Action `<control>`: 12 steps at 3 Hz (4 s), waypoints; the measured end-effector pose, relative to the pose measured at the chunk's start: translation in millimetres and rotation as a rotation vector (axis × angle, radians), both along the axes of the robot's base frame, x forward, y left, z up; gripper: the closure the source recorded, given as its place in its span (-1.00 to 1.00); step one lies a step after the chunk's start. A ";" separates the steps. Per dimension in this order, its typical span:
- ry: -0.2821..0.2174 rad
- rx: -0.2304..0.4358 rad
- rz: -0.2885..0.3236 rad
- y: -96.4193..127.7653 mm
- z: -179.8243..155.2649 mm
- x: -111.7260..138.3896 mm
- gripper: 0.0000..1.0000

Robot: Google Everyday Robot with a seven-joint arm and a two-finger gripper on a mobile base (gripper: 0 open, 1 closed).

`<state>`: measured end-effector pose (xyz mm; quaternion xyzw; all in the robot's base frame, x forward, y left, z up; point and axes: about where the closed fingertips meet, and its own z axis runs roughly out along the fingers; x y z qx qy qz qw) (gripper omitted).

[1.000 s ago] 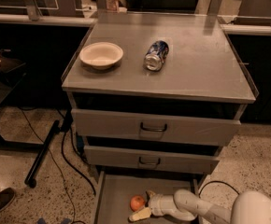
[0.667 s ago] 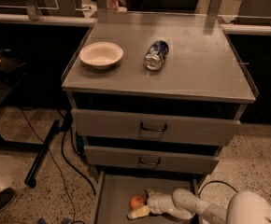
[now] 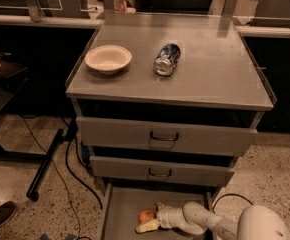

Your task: Pick orange from bottom drawer and place on counter

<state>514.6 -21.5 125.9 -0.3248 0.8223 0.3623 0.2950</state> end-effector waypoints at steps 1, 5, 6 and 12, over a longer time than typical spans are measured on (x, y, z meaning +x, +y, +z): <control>0.000 0.000 0.000 0.0 0.0 0.0 -0.46; 0.000 0.000 0.000 0.2 0.0 -0.1 1.00; -0.001 0.000 -0.002 0.1 1.6 -1.1 1.00; -0.258 -0.050 -0.314 -86.9 135.3 -36.5 1.00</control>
Offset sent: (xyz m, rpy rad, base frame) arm 0.0000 0.0000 0.0000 0.0000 0.0000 0.0000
